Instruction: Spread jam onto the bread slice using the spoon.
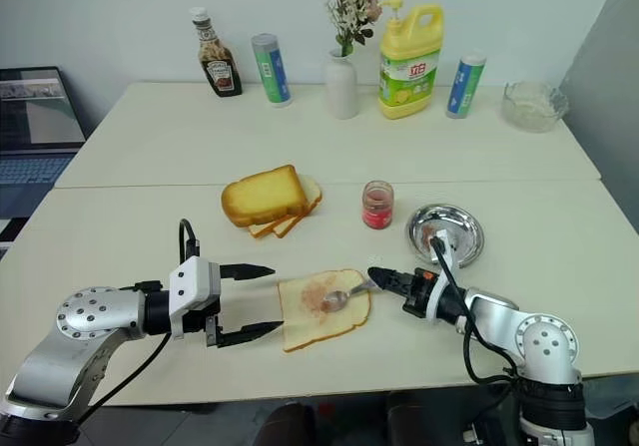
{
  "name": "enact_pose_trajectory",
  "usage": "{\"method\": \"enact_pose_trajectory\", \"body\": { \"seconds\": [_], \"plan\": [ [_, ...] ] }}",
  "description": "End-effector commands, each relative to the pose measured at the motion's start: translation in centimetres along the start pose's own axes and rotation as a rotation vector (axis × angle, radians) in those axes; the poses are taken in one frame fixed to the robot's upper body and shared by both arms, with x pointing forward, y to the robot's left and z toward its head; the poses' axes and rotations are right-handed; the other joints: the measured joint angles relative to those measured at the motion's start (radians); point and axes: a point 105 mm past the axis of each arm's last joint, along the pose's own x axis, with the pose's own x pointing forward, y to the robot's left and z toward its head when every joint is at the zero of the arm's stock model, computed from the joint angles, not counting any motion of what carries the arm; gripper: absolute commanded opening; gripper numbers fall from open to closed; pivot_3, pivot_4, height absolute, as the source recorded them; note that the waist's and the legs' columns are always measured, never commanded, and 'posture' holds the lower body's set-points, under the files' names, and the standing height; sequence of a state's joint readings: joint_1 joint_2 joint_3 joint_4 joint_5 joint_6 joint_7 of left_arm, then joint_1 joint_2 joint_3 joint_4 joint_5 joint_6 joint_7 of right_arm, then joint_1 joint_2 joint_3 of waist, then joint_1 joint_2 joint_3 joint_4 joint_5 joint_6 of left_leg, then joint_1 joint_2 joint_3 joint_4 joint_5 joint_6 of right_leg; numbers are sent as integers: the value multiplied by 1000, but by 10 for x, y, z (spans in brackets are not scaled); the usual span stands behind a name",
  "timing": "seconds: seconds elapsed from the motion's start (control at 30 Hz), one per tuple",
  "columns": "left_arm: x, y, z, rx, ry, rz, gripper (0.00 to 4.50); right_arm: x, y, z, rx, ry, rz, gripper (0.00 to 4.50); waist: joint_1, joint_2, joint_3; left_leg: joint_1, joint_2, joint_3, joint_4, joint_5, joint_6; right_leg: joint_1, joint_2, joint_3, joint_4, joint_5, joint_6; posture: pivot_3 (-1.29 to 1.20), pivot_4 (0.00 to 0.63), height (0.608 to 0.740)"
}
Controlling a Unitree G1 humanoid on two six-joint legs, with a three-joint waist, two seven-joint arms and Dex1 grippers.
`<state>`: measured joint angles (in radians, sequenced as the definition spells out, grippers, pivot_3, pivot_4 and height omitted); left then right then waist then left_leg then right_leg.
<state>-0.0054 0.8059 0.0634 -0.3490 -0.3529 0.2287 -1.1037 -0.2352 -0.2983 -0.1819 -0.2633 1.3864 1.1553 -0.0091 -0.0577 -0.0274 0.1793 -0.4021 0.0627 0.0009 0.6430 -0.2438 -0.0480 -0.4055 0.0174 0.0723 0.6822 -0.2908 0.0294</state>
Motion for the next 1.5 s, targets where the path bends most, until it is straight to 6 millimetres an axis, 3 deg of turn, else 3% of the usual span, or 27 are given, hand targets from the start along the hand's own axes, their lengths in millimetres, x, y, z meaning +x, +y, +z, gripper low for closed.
{"method": "enact_pose_trajectory", "body": {
  "seconds": [0.03, 0.17, 0.37, 0.57, 0.73, 0.93, 1.1, 1.27, 1.5],
  "plan": [
    [1, -2, 5, 31, -18, -17, 4500, 6, -1, 22, -7, -103, -27, 59, -1, 0, 0, 0, 0, 0, 0, 0, 0, 0, 0, 0, 0, 0, 0, 0, 150, 740],
    [0, -2, 5, 34, -19, -19, 4500, 11, -1, 15, -14, -62, -14, 59, 3, 0, 0, 0, 0, 0, 0, 0, 0, 0, 0, 0, 0, 1, -2, 0, 150, 740],
    [-1, -4, 4, 36, -19, -20, 4500, 3, 21, -10, -27, 48, 96, 59, 3, 0, 0, 0, 0, 0, 0, 0, 0, 0, 0, 0, -1, 2, -3, 0, 150, 740],
    [-1, -5, 4, 43, -16, -36, 4500, -6, 24, -14, -58, 67, 92, 59, 2, 0, 0, 0, 0, 0, 0, 0, 0, 0, 0, 0, 0, 0, 0, 0, 150, 740],
    [6, -5, 15, 122, -26, -98, 4500, -20, 29, 12, -156, -27, 79, 59, 4, 0, 0, 0, 0, 0, 0, 0, 0, 0, 0, 0, 0, 0, 0, 0, 150, 740],
    [26, 3, 48, 133, -109, -138, 4500, -48, 19, 42, -216, -150, -25, 59, 11, -1, 0, -1, -1, 0, 1, 0, 0, 0, 0, 0, -1, 0, 1, 0, 150, 740],
    [57, 16, 85, 162, -219, -127, 4500, -91, -7, 79, -254, -304, -220, 59, 23, -1, 0, -2, -2, -1, 2, 0, 0, 0, 0, 0, -1, 0, 1, 0, 150, 740],
    [76, 11, 95, 181, -252, -165, 4500, -122, -31, 106, -248, -400, -354, 59, 20, -1, 0, -1, -2, 1, 2, 0, 0, 0, 0, 2, -1, 2, 0, 0, 150, 740],
    [96, 6, 107, 200, -280, -216, 4500, -139, -65, 124, -206, -435, -448, 59, 24, 0, -1, 0, -2, 1, 2, 0, 0, 1, 0, 2, 0, 3, -2, 0, 150, 740]
  ]
}}
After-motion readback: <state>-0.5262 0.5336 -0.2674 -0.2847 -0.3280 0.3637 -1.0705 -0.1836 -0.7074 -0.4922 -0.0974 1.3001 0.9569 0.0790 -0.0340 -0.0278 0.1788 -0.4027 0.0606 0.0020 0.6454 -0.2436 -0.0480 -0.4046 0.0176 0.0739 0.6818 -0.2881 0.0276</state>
